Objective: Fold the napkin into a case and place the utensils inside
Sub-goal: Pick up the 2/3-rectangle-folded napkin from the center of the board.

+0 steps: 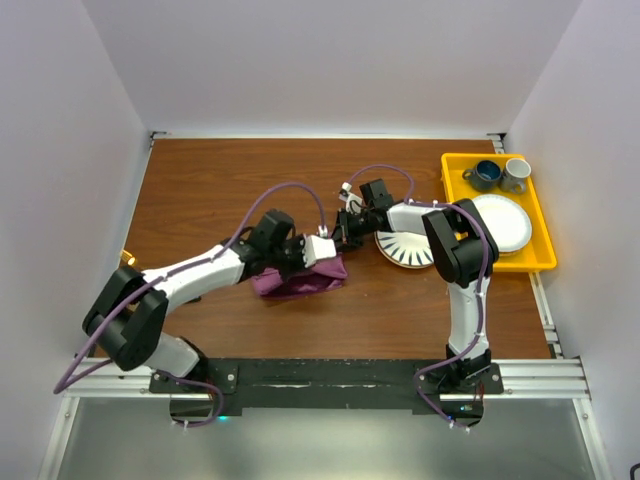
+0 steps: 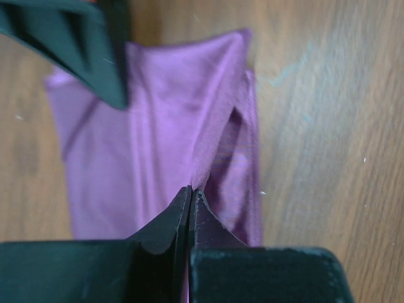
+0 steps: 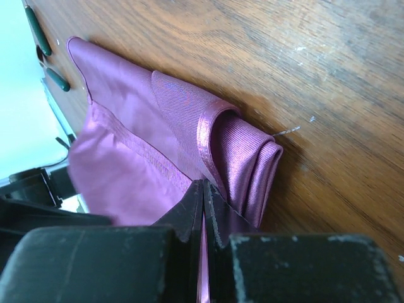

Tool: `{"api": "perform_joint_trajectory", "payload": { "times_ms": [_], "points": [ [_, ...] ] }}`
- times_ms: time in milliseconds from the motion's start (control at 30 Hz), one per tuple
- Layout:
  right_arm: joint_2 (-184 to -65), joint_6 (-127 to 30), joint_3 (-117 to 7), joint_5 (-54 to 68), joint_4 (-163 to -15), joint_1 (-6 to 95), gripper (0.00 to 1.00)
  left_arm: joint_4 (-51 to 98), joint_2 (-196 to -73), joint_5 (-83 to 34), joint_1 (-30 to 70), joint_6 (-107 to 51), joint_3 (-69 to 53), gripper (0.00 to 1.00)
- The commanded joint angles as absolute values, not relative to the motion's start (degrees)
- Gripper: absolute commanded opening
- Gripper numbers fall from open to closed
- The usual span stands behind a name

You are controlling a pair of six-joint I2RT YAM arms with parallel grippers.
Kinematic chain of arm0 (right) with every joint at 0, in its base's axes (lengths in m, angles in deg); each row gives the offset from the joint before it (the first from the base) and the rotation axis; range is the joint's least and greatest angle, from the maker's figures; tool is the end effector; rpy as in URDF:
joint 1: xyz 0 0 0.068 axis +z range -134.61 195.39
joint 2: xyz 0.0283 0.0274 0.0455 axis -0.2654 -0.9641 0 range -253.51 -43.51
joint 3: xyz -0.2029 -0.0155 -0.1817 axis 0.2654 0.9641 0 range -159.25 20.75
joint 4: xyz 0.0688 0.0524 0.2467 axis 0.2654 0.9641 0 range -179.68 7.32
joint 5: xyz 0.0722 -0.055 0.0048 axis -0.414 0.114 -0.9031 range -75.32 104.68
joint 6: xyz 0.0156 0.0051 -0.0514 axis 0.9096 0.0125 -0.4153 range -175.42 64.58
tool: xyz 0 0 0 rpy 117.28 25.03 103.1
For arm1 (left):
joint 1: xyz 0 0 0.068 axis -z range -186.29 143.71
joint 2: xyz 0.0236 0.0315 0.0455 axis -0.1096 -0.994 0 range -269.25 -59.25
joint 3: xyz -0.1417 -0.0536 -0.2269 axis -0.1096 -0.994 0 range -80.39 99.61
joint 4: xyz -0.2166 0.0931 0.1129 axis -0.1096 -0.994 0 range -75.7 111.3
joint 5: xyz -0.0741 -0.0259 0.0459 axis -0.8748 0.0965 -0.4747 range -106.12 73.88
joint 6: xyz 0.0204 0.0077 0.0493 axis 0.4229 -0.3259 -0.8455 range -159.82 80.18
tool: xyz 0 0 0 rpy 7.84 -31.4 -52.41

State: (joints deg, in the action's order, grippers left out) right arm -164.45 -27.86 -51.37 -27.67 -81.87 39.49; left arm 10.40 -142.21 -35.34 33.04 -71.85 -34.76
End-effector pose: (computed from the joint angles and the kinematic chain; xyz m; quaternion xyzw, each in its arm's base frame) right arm 0.3711 0.1924 0.1112 -0.0767 0.8959 0.4281 0.0902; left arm 0.2173 -0.1931 0.1945 0.5857 0.7135 -0.1781 0.3408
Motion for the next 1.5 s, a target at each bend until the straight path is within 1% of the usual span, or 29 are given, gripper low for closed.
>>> {"api": "perform_joint_trajectory", "payload": {
  "times_ms": [0, 100, 133, 167, 233, 267, 300, 400, 500, 667, 800, 1000, 1033, 1167, 1300, 1467],
  "points": [
    [-166.6, -33.4, -49.8, -16.7, -76.5, 39.7, 0.01, 5.6, -146.3, -46.4, 28.0, -70.2, -27.5, 0.00],
    [-167.0, -33.6, -50.4, -16.7, -76.1, 39.8, 0.01, 2.1, -148.7, -50.0, 26.3, -73.5, -24.4, 0.00],
    [-167.2, -33.6, -50.5, -16.7, -75.9, 39.8, 0.01, 1.7, -148.5, -50.3, 26.4, -74.7, -25.3, 0.06],
    [-167.3, -33.9, -50.8, -16.6, -75.8, 39.9, 0.01, 2.0, -147.2, -51.0, 26.3, -76.3, -26.1, 0.19],
    [-167.5, -34.1, -51.0, -16.6, -75.6, 39.9, 0.01, 2.7, -145.7, -50.2, 27.5, -76.6, -28.7, 0.28],
    [-167.5, -33.9, -51.1, -16.6, -75.6, 39.9, 0.01, 3.4, -144.3, -48.9, 28.1, -76.8, -29.5, 0.35],
    [-167.7, -33.8, -51.1, -16.6, -75.6, 39.8, 0.01, 3.9, -143.6, -47.9, 29.9, -76.7, -30.4, 0.39],
    [-168.0, -33.6, -51.4, -16.5, -75.6, 39.9, 0.00, 6.5, -141.2, -44.4, 33.7, -75.2, -34.3, 0.42],
    [-168.0, -33.6, -51.6, -16.6, -75.5, 40.1, 0.00, 8.5, -141.4, -40.4, 36.6, -72.9, -36.6, 0.44],
    [-168.4, -33.7, -51.9, -16.7, -75.2, 40.3, 0.00, 12.6, -144.2, -33.4, 37.7, -71.2, -39.0, 0.46],
    [-168.7, -33.6, -52.5, -16.6, -75.1, 40.4, 0.00, 13.7, -145.6, -32.6, 38.2, -72.6, -40.5, 0.42],
    [-168.2, -33.4, -51.8, -16.3, -75.2, 40.4, 0.00, 14.6, -146.7, -31.2, 39.8, -74.9, -42.8, 0.26],
    [-168.0, -33.4, -51.7, -16.3, -75.3, 40.4, 0.00, 14.8, -146.9, -30.7, 39.9, -75.2, -43.2, 0.18],
    [-167.9, -33.4, -51.2, -16.2, -75.4, 40.6, 0.00, 14.8, -146.8, -29.4, 39.9, -76.2, -44.2, 0.01],
    [-167.6, -33.6, -51.1, -16.1, -75.3, 40.8, 0.00, 12.0, -145.1, -31.3, 39.2, -75.9, -42.4, 0.00],
    [-167.9, -34.3, -51.5, -16.1, -74.9, 41.1, 0.00, 5.2, -144.3, -44.0, 32.2, -74.0, -34.9, 0.00]
  ]
}}
